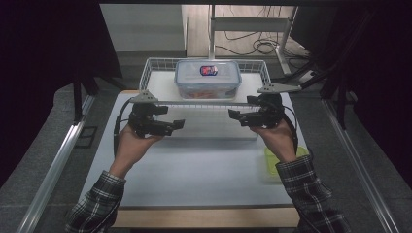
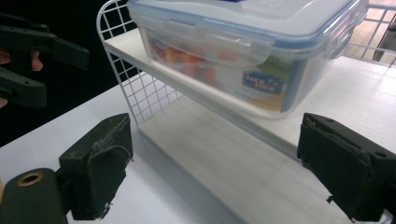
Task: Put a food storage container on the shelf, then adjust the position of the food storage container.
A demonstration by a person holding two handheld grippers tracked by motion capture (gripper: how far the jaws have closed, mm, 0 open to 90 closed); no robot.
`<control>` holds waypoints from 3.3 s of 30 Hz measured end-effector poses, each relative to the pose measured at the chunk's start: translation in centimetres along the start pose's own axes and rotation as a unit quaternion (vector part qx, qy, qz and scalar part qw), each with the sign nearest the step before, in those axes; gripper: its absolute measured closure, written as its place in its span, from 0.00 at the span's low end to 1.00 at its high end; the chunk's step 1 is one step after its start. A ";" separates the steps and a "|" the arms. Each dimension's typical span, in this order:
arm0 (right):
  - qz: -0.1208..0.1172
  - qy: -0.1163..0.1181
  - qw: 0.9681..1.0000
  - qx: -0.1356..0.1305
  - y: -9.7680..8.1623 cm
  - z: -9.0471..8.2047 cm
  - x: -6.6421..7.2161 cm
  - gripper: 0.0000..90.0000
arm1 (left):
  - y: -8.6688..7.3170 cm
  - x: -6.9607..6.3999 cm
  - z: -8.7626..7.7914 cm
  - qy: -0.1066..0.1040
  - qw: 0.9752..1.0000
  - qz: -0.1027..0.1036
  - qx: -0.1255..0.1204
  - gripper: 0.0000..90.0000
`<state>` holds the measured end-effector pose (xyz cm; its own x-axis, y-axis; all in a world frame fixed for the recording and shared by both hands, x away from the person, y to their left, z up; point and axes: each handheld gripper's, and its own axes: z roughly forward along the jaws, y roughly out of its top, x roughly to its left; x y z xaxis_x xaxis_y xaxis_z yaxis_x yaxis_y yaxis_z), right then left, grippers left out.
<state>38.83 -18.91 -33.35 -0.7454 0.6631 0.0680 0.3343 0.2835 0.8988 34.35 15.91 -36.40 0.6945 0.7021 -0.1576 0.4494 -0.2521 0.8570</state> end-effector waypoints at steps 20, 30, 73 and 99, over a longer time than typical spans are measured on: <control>-0.039 0.013 0.999 0.036 -4.9 -1.1 2.0 0.01 | -6.1 -2.1 -0.8 0.003 1.000 0.016 -0.019 0.03; -0.046 0.016 0.998 0.033 -7.8 -2.0 2.7 0.01 | -9.3 -2.9 -0.7 0.005 1.000 0.022 -0.012 0.03; -0.022 -0.023 0.993 0.112 -17.7 -2.1 4.5 0.00 | -18.5 -4.4 -0.3 0.074 0.995 0.034 0.053 0.03; 0.054 -0.149 0.982 0.105 -17.7 -8.1 -3.5 0.54 | -18.9 -3.8 -0.2 0.078 0.995 0.025 0.054 0.03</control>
<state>30.84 -31.87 -45.97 -0.5076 0.8616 0.0005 0.5364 0.3156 0.7827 23.08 18.12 -51.84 0.6258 0.7794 -0.0305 0.4794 -0.3535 0.8033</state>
